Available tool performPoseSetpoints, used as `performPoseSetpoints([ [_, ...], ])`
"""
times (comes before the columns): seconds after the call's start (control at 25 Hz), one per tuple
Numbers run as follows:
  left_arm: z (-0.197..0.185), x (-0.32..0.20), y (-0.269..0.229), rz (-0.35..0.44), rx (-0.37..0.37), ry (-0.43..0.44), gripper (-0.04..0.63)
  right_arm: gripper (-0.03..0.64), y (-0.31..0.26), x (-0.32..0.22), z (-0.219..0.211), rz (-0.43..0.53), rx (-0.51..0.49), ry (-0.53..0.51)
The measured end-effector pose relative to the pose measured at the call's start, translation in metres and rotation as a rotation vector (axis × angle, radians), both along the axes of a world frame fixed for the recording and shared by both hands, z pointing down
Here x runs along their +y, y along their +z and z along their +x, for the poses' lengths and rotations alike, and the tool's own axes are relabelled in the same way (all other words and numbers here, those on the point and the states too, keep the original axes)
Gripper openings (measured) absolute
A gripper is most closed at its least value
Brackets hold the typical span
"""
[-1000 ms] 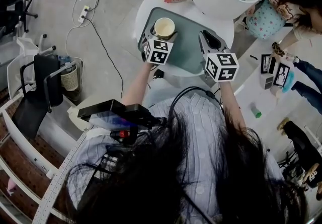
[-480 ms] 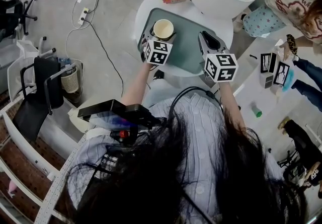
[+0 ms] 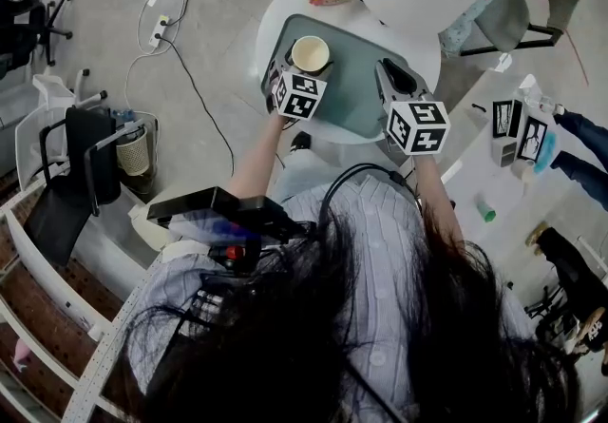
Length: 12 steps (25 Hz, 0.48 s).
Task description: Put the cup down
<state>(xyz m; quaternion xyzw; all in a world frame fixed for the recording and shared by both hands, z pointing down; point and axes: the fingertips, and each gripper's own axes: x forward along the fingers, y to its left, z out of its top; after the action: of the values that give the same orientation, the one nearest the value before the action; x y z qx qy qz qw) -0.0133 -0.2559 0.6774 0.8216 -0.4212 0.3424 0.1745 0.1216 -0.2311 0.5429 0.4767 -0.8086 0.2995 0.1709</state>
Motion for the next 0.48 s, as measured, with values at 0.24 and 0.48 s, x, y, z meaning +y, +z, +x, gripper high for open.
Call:
performPoseSetpoints([
  [0.24, 0.002, -0.001, 0.002, -0.035, 0.015, 0.002, 0.446, 0.063, 0.0, 0.0, -0.002, -0.001, -0.004, 0.0],
  [0.48, 0.004, 0.0, -0.009, -0.026, 0.023, 0.005, 0.446, 0.063, -0.001, 0.007, 0.001, -0.001, -0.008, 0.0],
])
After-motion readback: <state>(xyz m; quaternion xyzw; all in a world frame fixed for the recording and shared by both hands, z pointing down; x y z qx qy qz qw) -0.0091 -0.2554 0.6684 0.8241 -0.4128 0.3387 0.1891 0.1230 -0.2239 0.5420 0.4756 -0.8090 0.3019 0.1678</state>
